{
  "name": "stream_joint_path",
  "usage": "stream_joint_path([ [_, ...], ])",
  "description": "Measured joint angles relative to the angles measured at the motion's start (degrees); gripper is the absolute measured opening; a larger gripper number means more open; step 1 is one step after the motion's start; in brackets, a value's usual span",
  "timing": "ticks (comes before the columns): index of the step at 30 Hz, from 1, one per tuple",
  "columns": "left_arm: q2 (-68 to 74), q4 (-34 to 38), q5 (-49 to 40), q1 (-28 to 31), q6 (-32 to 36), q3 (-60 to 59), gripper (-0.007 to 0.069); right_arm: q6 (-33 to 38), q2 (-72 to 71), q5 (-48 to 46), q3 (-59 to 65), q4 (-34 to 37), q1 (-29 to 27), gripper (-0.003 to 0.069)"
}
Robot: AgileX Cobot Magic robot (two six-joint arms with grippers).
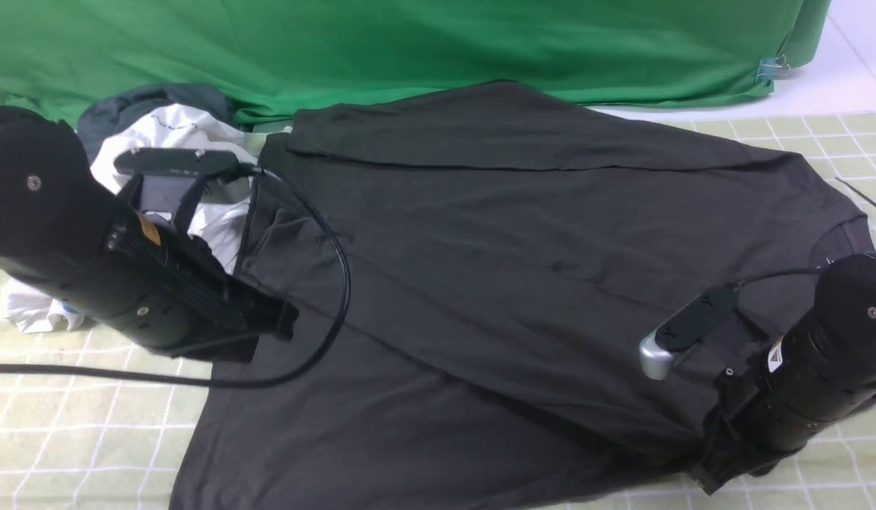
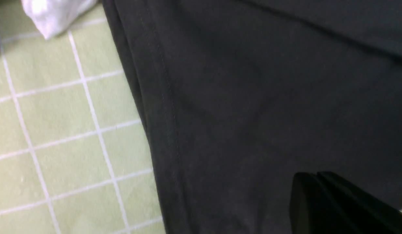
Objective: Fold a long-sleeved shirt over a green coffee tablecloth.
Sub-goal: 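Grab the top left corner of the dark shirt with the left gripper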
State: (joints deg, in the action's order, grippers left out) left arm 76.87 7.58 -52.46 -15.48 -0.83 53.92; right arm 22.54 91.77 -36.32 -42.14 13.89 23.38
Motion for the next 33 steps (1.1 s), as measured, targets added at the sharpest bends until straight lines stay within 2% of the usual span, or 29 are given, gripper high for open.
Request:
stream_joint_path([
  [5, -0.8, -0.1, -3.7, 0.0, 0.8, -0.1, 0.0006, -2.7, -4.7, -3.4, 3.9, -0.9, 0.0, 0.0023],
  [16, -5.3, 0.0, -5.5, 0.0, -0.7, -0.1, 0.0007, -6.3, -16.1, -13.9, 12.2, -1.3, 0.0, 0.0039],
  [19, -5.0, 0.0, -4.7, 0.0, -2.1, -0.1, 0.0010, -7.7, -17.5, -14.7, 12.3, -1.3, 0.0, 0.0132],
  [23, -1.5, -0.3, -3.8, 0.0, -5.4, 2.6, 0.0011, -8.6, -18.9, -16.9, 12.3, -1.5, 0.0, 0.0398],
  [25, 0.0, -0.4, -3.8, 0.0, -5.9, 4.3, 0.0011, -8.7, -19.3, -18.2, 12.0, -1.5, 0.0, 0.0439],
  [26, 3.2, -0.4, -3.5, 0.3, -6.3, 8.7, 0.0011, -9.1, -20.6, -20.7, 11.0, -1.5, 0.0, 0.0468],
  [28, 5.1, -0.4, -3.4, 0.6, -6.4, 11.3, 0.0011, -9.5, -21.7, -21.9, 10.2, -1.5, 0.0, 0.0468],
  [31, 12.9, -0.2, -2.8, 2.0, -6.4, 22.0, 0.0014, -11.1, -28.2, -24.4, 6.8, -1.5, 0.0, 0.0378],
  [32, 13.9, -0.2, -2.8, 2.2, -6.5, 22.6, 0.0014, -11.1, -28.2, -24.4, 6.6, -1.5, 0.0, 0.0372],
  [33, 17.8, -0.1, -2.7, 3.0, -6.5, 28.1, 0.0015, -11.8, -32.2, -24.8, 4.7, -1.4, 0.0, 0.0307],
])
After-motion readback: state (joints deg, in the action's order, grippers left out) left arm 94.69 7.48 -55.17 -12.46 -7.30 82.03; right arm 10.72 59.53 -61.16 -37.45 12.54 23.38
